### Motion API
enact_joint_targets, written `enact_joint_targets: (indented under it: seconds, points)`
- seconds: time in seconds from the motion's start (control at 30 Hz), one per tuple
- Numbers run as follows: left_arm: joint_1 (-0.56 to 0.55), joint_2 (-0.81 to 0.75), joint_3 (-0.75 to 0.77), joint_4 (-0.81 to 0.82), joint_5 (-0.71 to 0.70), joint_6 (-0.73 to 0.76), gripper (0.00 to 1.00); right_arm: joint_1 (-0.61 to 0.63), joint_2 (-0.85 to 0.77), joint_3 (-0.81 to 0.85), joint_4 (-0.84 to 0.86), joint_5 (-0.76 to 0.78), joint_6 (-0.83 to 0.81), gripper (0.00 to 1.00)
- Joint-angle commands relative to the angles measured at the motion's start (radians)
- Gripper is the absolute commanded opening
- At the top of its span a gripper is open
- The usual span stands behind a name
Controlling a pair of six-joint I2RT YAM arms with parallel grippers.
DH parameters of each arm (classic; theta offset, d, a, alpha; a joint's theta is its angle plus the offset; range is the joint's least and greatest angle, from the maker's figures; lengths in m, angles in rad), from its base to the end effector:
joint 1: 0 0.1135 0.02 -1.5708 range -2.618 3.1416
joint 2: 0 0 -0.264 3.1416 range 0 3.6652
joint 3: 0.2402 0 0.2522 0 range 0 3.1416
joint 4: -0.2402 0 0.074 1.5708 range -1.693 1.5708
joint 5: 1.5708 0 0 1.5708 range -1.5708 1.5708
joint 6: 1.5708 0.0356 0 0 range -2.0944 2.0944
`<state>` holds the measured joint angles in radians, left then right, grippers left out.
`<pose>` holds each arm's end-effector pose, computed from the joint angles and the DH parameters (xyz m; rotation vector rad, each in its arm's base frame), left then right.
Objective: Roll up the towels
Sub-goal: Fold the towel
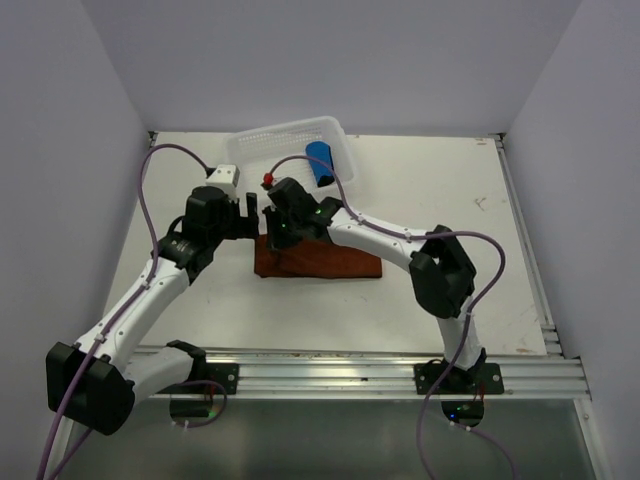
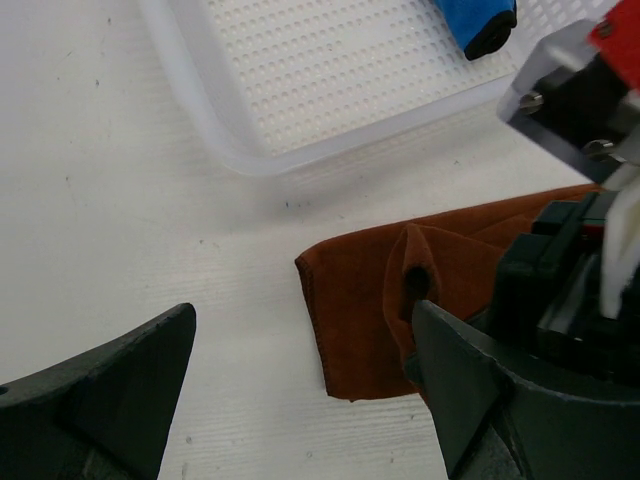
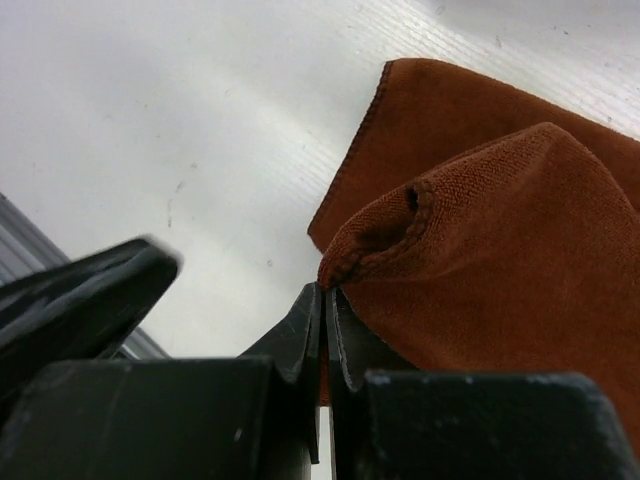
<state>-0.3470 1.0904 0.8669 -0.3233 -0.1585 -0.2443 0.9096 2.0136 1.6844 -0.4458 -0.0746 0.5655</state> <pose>0.2308 -0.0775 0.2951 0.0143 2.1154 -0.1855 0.2819 0.3667 0.2530 -0.4649 2.4475 0.7729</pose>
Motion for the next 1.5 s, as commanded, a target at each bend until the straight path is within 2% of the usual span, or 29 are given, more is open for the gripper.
enact_joint_targets:
  seconds: [0.0,0.43,0.47,0.5,0.6,0.77,0.87,1.03,1.3,1.43,1.47]
  points:
    - [0.009,-0.018,0.001,0.018,-0.010,-0.004,0.93,0.003,0.053,0.038,0.047,-0.025,0.010,0.00]
    - [0.008,-0.126,-0.025,0.052,-0.038,-0.013,0.93,0.006,0.200,0.092,0.122,-0.117,0.031,0.02]
    - [0.008,-0.129,-0.028,0.053,-0.036,-0.012,0.93,0.006,0.204,0.095,0.146,-0.132,0.042,0.04]
    - [0.008,-0.127,-0.026,0.055,-0.035,-0.012,0.93,0.006,0.206,0.095,0.162,-0.157,0.046,0.12]
    - [0.008,-0.126,-0.025,0.049,-0.036,-0.010,0.93,0.009,0.212,0.093,0.214,-0.181,0.065,0.27]
    - [0.008,-0.135,-0.025,0.049,-0.042,-0.009,0.93,0.021,0.217,0.118,0.222,-0.186,0.045,0.39]
    - [0.008,-0.145,-0.026,0.050,-0.052,-0.009,0.93,0.025,0.212,0.116,0.229,-0.188,0.037,0.42]
    - [0.008,-0.159,-0.028,0.053,-0.065,-0.007,0.93,0.023,0.201,0.153,0.190,-0.176,0.005,0.43]
    - [0.008,-0.165,-0.029,0.053,-0.073,-0.007,0.93,0.003,0.126,0.166,0.038,0.007,-0.050,0.37]
    - [0.008,-0.159,-0.028,0.055,-0.069,-0.007,0.93,0.002,0.126,0.166,-0.014,0.068,-0.078,0.23]
    - [0.008,-0.159,-0.028,0.055,-0.067,-0.006,0.93,0.002,0.131,0.164,-0.016,0.073,-0.079,0.16]
